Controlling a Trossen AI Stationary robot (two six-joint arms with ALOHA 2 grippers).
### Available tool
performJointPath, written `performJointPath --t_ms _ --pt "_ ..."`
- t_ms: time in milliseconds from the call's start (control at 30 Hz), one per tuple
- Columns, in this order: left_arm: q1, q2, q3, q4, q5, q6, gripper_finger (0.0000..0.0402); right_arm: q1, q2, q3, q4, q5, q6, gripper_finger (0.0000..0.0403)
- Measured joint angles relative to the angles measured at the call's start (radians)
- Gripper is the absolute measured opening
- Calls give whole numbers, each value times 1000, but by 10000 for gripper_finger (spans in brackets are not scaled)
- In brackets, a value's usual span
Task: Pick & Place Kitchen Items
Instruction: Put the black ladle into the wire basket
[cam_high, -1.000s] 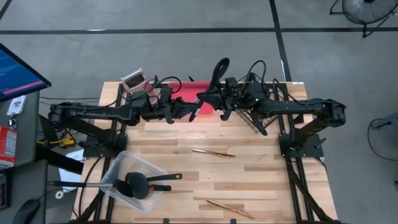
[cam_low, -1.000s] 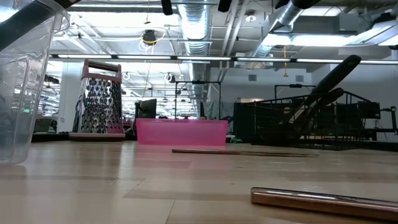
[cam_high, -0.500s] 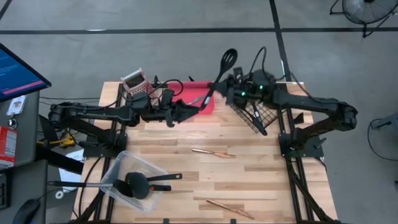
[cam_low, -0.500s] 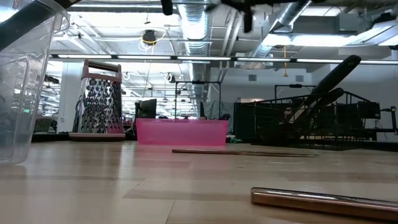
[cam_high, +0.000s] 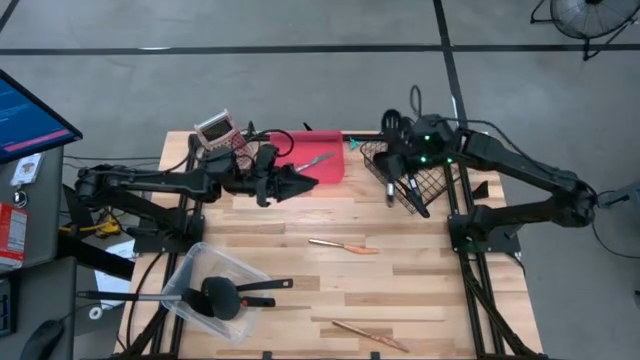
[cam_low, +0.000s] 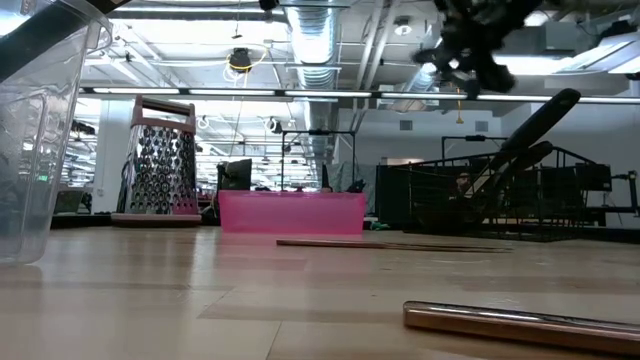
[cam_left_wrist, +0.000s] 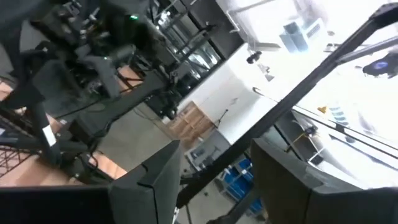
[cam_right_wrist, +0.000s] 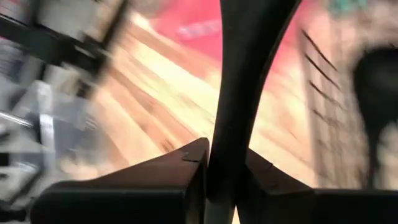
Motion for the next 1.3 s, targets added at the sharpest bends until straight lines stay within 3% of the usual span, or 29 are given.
performJointPath --t_ms 133,233,333,433,633,867,1300 --pt "0 -17 0 1 3 0 175 -2 14 0 -130 -26 -5 42" --pt "0 -33 0 4 2 0 172 -9 26 15 -148 -127 -5 42" --pt "0 -52 0 0 2 0 172 -27 26 86 -192 -206 -28 42" --pt "0 -76 0 2 1 0 172 -48 40 179 -279 -216 -52 42" --pt "0 -104 0 1 1 0 172 -136 93 338 -509 -121 -159 42" --pt "1 -110 0 0 -1 6 172 -199 206 348 -718 -1 -276 42" --pt "1 -109 0 0 -1 8 172 -203 431 348 -790 93 -404 42"
